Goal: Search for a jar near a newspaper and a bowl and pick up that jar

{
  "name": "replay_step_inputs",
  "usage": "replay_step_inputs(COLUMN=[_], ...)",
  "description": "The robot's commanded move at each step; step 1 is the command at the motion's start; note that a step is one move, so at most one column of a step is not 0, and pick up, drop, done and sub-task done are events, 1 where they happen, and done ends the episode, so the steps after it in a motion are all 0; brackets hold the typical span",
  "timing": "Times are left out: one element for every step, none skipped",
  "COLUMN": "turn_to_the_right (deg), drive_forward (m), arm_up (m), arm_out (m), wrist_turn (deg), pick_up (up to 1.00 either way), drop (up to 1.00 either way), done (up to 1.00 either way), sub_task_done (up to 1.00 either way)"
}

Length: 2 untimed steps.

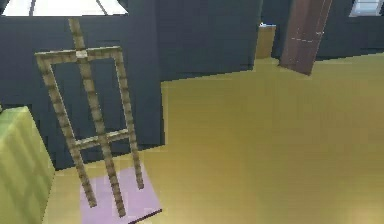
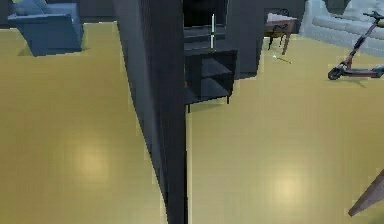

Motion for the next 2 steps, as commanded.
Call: replay_step_inputs(turn_to_the_right=[18.0, 0.0], drive_forward=[0.00, 0.55], arm_up=[0.00, 0.00], arm_out=[0.00, 0.00], wrist_turn=[0.0, 0.0], pick_up=[0.00, 0.00], drop=[0.00, 0.00], done=[0.00, 0.00], sub_task_done=[0.00, 0.00])
